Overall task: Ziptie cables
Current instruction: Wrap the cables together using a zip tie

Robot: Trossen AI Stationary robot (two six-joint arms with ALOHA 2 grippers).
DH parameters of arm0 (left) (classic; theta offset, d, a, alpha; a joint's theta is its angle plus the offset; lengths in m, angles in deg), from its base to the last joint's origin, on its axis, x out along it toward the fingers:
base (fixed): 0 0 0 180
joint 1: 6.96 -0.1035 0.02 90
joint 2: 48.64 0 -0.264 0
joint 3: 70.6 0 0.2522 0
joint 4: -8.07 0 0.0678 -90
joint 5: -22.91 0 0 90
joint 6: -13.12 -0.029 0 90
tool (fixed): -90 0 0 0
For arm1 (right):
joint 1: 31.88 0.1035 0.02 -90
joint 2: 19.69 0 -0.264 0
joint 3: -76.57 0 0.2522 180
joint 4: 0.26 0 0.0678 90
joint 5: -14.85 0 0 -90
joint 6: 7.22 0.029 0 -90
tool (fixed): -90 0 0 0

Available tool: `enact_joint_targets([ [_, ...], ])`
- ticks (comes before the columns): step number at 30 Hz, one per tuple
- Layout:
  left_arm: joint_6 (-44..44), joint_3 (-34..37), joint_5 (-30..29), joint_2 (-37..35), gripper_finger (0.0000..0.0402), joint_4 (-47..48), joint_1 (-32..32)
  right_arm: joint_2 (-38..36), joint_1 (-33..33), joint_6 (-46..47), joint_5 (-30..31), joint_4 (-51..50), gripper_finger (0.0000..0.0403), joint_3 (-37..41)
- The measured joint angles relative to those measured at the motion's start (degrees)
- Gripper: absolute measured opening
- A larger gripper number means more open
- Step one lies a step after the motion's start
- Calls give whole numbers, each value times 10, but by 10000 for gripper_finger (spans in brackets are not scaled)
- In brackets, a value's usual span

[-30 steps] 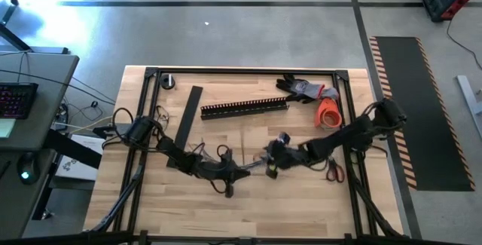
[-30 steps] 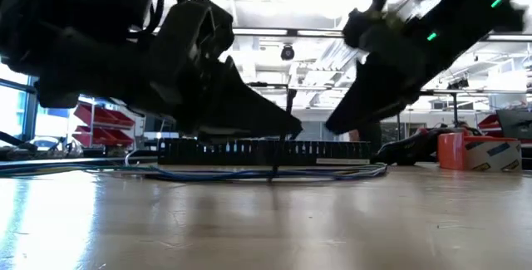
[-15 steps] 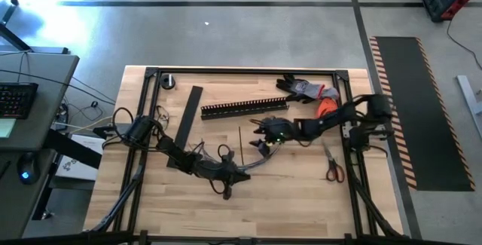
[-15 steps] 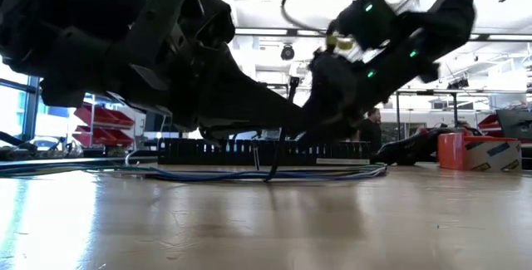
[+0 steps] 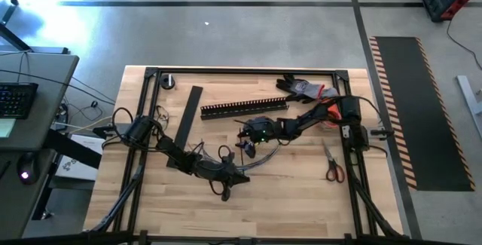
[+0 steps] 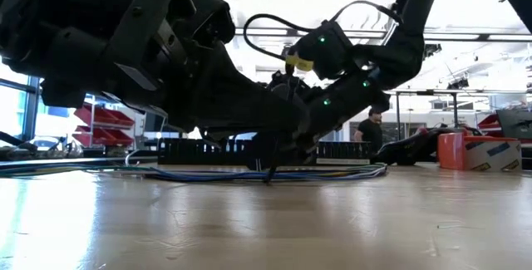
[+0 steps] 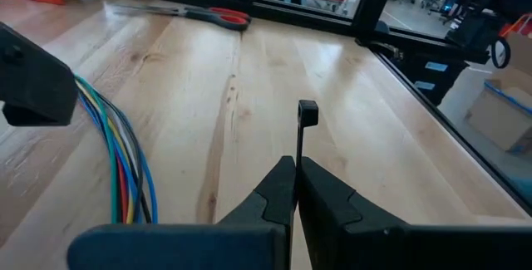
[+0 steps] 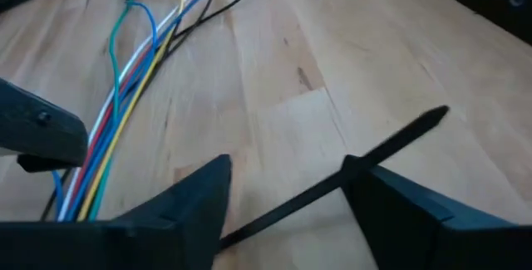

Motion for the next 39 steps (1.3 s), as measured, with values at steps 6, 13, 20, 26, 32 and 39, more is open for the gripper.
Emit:
enact_joint_targets([
  [6, 0, 0, 0, 0, 0, 0, 1, 0, 0, -19, -5, -11, 86, 0],
  [13, 12, 0, 0, 0, 0, 0, 4, -24, 18, -94, 13, -41, 6, 1],
  [20, 39, 0, 0, 0, 0, 0, 4, -85, 87, -200, 188, -87, 0, 23],
  [26, 42, 0, 1, 0, 0, -8, 4, -94, 184, -296, 370, -79, 0, 42],
  [32, 56, 0, 23, 0, 0, -22, -7, -87, 249, -356, 483, -73, 0, 42],
  [39, 112, 0, 39, 0, 0, -36, -16, -87, 295, -427, 530, -64, 0, 42],
])
